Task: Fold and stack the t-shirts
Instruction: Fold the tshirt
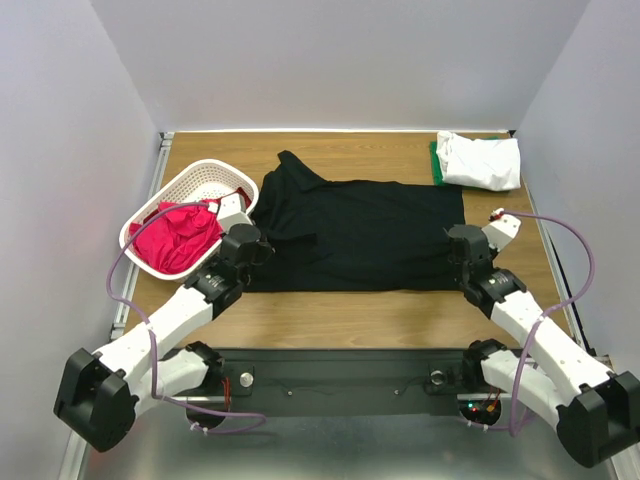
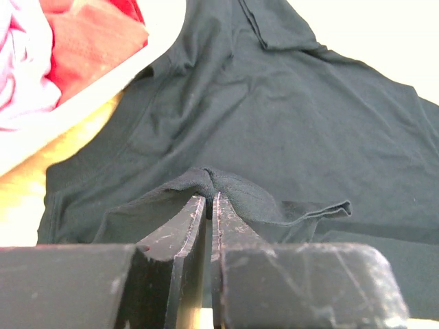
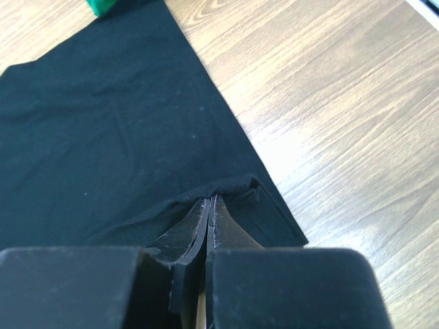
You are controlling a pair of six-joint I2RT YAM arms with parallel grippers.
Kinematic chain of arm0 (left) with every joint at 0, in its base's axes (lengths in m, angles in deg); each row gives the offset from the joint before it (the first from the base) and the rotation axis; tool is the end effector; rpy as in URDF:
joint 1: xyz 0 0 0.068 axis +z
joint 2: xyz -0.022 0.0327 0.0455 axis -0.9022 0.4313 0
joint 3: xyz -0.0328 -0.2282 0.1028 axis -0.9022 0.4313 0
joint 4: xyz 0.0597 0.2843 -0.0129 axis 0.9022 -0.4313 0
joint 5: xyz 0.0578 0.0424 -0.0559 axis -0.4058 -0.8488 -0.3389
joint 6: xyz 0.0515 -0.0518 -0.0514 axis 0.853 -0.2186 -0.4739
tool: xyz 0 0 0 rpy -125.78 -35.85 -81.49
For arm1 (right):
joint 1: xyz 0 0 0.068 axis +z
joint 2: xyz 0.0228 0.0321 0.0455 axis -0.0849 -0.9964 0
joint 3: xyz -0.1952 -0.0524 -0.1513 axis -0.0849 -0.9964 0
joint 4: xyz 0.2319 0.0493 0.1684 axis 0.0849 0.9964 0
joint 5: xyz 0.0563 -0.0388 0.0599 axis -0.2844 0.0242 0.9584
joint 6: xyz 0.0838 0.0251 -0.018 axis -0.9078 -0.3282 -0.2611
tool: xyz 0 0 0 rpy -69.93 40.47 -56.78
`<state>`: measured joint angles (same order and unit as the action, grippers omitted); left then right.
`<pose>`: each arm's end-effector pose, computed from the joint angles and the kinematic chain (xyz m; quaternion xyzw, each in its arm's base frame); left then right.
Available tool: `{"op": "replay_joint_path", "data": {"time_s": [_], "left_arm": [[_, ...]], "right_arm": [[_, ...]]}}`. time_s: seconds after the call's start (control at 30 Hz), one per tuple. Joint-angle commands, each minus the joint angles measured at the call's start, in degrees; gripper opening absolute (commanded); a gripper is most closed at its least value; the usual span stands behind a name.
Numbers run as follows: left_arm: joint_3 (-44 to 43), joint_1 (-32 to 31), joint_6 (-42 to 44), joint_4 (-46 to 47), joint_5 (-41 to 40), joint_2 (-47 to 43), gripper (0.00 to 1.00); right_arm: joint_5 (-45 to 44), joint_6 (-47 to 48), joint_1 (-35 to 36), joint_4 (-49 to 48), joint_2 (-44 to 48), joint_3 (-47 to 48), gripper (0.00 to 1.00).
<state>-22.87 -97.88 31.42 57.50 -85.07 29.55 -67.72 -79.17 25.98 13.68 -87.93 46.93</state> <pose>0.2657 -0.1346 0.2174 -0.1230 0.7967 -0.1589 0.5700 0.2503 0.0375 0.1951 0.2862 0.8003 -0.0908 0.5191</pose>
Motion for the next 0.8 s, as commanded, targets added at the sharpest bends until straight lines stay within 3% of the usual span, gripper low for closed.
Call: {"op": "replay_joint_path", "data": {"time_s": [0.0, 0.3, 0.67, 0.73, 0.77], "left_arm": [[-1.9, -0.2, 2.8, 8.4, -2.9, 2.0, 0.00], [-5.5, -0.1, 5.9, 12.2, -2.5, 11.4, 0.00], [-8.0, 0.3, 6.2, 17.3, -7.0, 16.9, 0.00], [-8.8, 0.3, 6.4, 17.9, -7.3, 17.2, 0.00], [-9.7, 0.3, 6.5, 17.9, -8.2, 17.3, 0.20]], "right_arm": [[-4.0, 1.6, 0.4, -5.6, -1.4, -1.0, 0.00], [-4.6, 3.4, 0.3, -11.0, -7.7, -0.9, 0.00], [-7.7, 6.0, 0.0, -16.8, -13.6, 0.1, 0.00], [-8.2, 6.4, -0.6, -16.9, -14.0, 1.2, 0.04], [-8.6, 7.0, -0.9, -16.9, -14.2, 1.7, 0.12]]}}
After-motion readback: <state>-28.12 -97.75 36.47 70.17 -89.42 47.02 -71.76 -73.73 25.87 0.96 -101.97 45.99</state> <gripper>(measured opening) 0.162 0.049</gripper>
